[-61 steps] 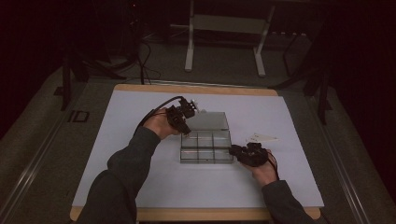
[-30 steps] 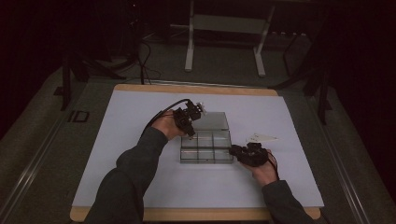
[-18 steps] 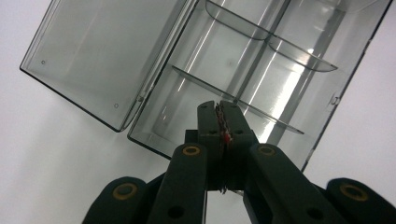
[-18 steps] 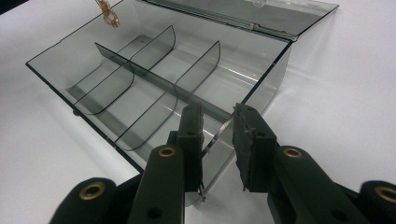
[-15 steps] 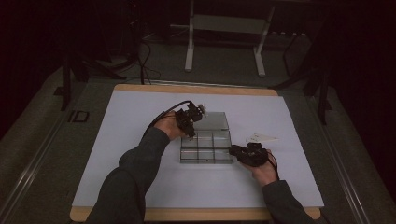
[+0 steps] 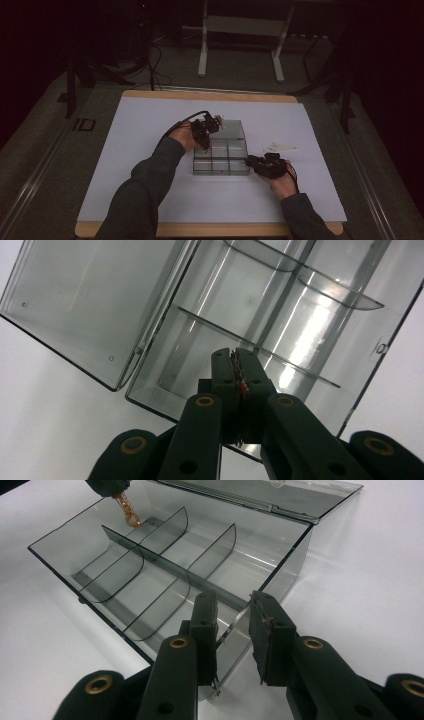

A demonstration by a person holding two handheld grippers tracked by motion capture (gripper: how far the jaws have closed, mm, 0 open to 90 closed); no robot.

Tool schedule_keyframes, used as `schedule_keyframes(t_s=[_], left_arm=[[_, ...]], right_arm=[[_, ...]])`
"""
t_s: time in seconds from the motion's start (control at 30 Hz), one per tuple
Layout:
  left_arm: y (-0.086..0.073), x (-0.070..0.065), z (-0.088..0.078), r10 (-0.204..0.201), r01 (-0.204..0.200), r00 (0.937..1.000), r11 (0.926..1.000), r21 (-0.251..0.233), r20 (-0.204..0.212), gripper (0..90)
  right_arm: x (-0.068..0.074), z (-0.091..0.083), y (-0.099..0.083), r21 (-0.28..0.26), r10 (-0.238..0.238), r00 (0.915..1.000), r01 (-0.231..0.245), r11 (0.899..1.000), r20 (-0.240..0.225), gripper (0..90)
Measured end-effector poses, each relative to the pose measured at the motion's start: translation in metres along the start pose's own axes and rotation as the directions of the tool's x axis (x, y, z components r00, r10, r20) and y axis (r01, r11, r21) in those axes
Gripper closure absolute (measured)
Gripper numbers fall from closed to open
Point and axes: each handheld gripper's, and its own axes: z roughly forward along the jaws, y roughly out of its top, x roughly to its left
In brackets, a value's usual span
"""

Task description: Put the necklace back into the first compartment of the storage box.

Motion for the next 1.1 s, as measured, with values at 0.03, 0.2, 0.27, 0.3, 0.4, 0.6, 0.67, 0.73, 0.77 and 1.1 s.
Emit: schedule_keyframes(t_s=[0.03,0.2,0.27,0.3,0.4,0.6,0.67,0.73,0.77,1.1], left_arm=[[0.0,0.0,0.001,0.003,-0.003,1.0,1.0,0.003,0.001,88.7],[0.001,0.001,0.004,0.006,-0.006,1.0,0.9999,0.015,0.0,88.7],[0.002,0.001,0.005,0.009,-0.009,1.0,0.9998,0.02,-0.002,88.7],[0.002,0.001,0.006,0.008,-0.008,1.0,0.9998,0.019,-0.002,88.7],[0.003,0.001,0.008,0.006,-0.006,1.0,0.9997,0.022,-0.004,88.7],[0.003,0.001,0.01,0.008,-0.008,1.0,0.9997,0.023,-0.004,88.6],[0.003,0.001,0.011,0.008,-0.008,1.0,0.9997,0.025,-0.004,88.6],[0.004,0.002,0.011,0.007,-0.006,1.0,0.9996,0.026,-0.004,88.6],[0.004,0.002,0.012,0.005,-0.005,1.0,0.9996,0.028,-0.003,88.6],[0.007,0.002,0.02,0.005,-0.005,0.9999,0.9986,0.052,-0.015,88.5]], right_arm=[[0.0,0.0,0.0,0.0,0.001,1.0,-0.001,1.0,0.0,73.3],[0.0,0.0,0.0,0.0,0.0,1.0,0.0,1.0,0.0,73.3],[0.0,0.0,0.0,0.0,0.0,1.0,0.0,1.0,0.0,73.4],[0.0,0.0,0.0,0.0,0.0,1.0,0.0,1.0,0.0,73.3],[0.0,0.0,0.0,0.0,0.0,1.0,0.0,1.0,0.0,73.3],[0.0,0.0,0.0,0.0,0.0,1.0,0.0,1.0,0.0,73.3],[0.0,0.0,0.0,0.0,-0.001,1.0,0.001,1.0,-0.001,73.3],[0.0,0.0,0.0,0.0,0.0,1.0,0.0,1.0,-0.001,73.3],[0.0,0.0,0.0,0.0,0.0,1.0,0.0,1.0,0.0,73.3],[0.0,0.0,0.0,0.001,-0.001,1.0,0.001,1.0,-0.001,73.3]])
